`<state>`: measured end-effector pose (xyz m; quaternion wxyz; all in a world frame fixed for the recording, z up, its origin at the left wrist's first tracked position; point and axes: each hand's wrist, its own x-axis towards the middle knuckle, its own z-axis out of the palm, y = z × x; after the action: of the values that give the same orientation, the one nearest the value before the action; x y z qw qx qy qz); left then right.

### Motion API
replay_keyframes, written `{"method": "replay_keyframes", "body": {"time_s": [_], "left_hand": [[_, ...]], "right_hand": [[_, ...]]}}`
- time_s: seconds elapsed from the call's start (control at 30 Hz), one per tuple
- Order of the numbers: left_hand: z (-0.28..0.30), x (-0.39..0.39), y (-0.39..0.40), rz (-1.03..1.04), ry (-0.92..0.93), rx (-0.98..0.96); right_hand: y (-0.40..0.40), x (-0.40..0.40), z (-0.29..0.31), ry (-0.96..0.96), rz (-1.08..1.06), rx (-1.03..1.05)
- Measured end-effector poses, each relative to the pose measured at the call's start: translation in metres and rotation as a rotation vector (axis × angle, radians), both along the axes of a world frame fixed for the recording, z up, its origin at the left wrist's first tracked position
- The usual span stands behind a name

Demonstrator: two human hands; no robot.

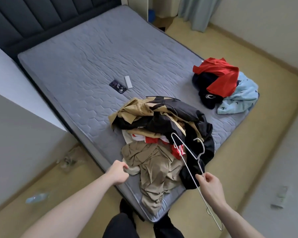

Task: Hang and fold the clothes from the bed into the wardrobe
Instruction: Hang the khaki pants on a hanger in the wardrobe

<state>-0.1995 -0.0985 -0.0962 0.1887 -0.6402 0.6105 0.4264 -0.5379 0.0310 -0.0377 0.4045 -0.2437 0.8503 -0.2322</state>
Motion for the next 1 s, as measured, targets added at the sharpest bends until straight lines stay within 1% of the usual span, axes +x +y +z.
{"method": "replay_keyframes", "body": {"time_s": [0.1, 0.27, 0.43, 0.53, 0.6, 0.63, 0.7, 0.73, 0.8, 0.87, 1.0], "left_hand": [[-0.047, -0.020, -0.025, -0.019, -0.021, 0.059], [-0.148, -0.055, -0.074, -0.102, -0.060, 0.118], [-0.252, -0.071, -0.084, -0.246, -0.141, 0.173], [-0.301, -0.073, -0.079, -0.255, -0.142, 0.158], [-0.314, -0.076, -0.073, -0.191, -0.114, 0.061], [-0.312, -0.077, -0.069, -0.131, -0.066, -0.029], [-0.293, -0.074, -0.060, 0.066, 0.043, -0.194], [-0.276, -0.071, -0.055, 0.170, 0.099, -0.241], [-0.236, -0.064, -0.046, 0.301, 0.209, -0.264], [-0.188, -0.056, -0.037, 0.337, 0.311, -0.250], [-0.077, -0.039, -0.020, 0.313, 0.492, -0.275]], "right_hand": [[-0.023, -0.008, -0.031, -0.008, 0.020, 0.018], [-0.060, -0.011, -0.102, 0.013, 0.002, -0.042], [-0.072, 0.003, -0.180, 0.036, -0.032, -0.118], [-0.066, 0.015, -0.217, 0.008, -0.041, -0.129], [-0.059, 0.022, -0.229, -0.011, -0.022, -0.122], [-0.056, 0.025, -0.230, -0.017, -0.014, -0.112], [-0.050, 0.032, -0.226, -0.029, -0.004, -0.094], [-0.047, 0.036, -0.220, -0.035, -0.001, -0.091], [-0.045, 0.042, -0.203, -0.046, 0.004, -0.090], [-0.045, 0.047, -0.181, -0.052, 0.011, -0.107], [-0.042, 0.055, -0.126, -0.051, 0.081, -0.146]]}}
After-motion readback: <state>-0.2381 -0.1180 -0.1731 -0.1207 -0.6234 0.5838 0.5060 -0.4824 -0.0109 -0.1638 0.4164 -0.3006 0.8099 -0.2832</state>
